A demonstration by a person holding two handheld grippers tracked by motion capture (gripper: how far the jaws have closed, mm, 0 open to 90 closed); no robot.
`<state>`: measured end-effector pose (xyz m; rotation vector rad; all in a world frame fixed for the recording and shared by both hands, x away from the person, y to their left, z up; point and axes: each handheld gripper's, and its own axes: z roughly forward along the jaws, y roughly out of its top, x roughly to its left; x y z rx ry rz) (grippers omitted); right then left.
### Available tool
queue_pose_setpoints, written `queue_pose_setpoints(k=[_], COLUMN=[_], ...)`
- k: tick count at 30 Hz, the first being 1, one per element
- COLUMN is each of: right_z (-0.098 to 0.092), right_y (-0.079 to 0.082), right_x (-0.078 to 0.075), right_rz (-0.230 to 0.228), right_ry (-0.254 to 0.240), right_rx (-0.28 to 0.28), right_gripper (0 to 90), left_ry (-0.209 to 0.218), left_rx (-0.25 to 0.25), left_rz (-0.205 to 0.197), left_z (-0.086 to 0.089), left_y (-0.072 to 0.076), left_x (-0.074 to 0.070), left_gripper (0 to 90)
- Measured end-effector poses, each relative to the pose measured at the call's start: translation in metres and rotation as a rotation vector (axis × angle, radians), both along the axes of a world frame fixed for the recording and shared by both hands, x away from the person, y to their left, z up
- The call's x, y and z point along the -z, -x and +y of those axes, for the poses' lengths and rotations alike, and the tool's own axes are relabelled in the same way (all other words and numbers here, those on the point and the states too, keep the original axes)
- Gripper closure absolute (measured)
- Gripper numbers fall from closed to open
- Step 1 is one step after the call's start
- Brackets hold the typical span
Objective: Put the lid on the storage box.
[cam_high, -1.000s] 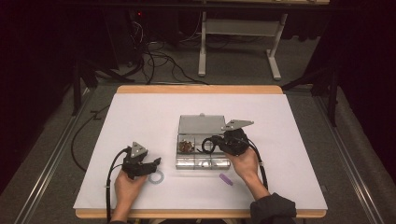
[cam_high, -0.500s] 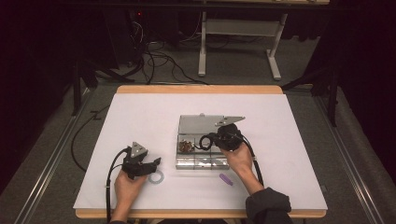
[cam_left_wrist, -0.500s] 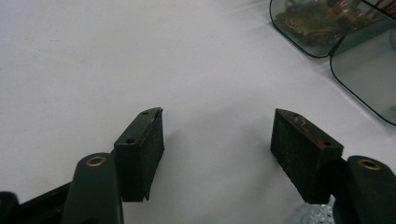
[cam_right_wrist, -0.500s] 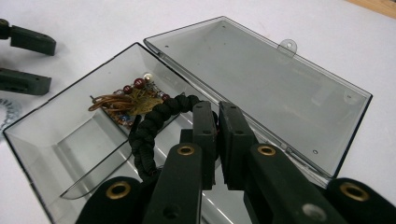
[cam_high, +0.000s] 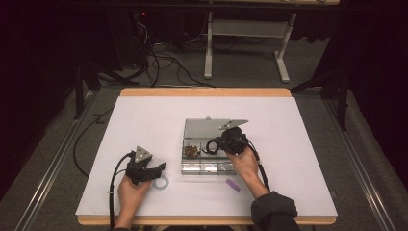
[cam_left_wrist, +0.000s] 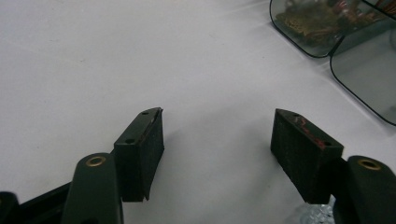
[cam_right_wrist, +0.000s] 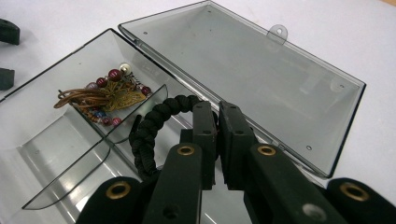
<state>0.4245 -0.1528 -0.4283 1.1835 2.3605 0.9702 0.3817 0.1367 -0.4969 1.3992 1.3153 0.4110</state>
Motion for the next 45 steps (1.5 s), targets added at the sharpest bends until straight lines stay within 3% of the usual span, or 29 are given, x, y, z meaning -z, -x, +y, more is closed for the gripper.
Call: queue_pose_setpoints(k=[18,25,35,45], right_z=[0.017,0.018,0.025,0.016], right_y=[-0.006,-0.010,-0.014,-0.012], right_x=[0.011,0.015,0.019,0.017], right_rz=[0.036,0.073,0.108,0.089], right_ry=[0.019,0.024,0.086,0.001], right_rx=[-0.023,-0.021,-0.030,-0.060], right_gripper=[86.8,86.5,85.3,75.6], left_ry=[0.003,0.003,0.003,0.007], left_rx=[0.000,0.000,0.000,-0.002], left_rz=[0.000,-0.001,-0.001,-0.001], left_z=[0.000,0.000,0.000,-0.001], left_y=[0.000,0.000,0.000,0.000], left_x=[0.000,0.000,0.000,0.000], left_gripper=[34.7,34.7,34.7,34.7])
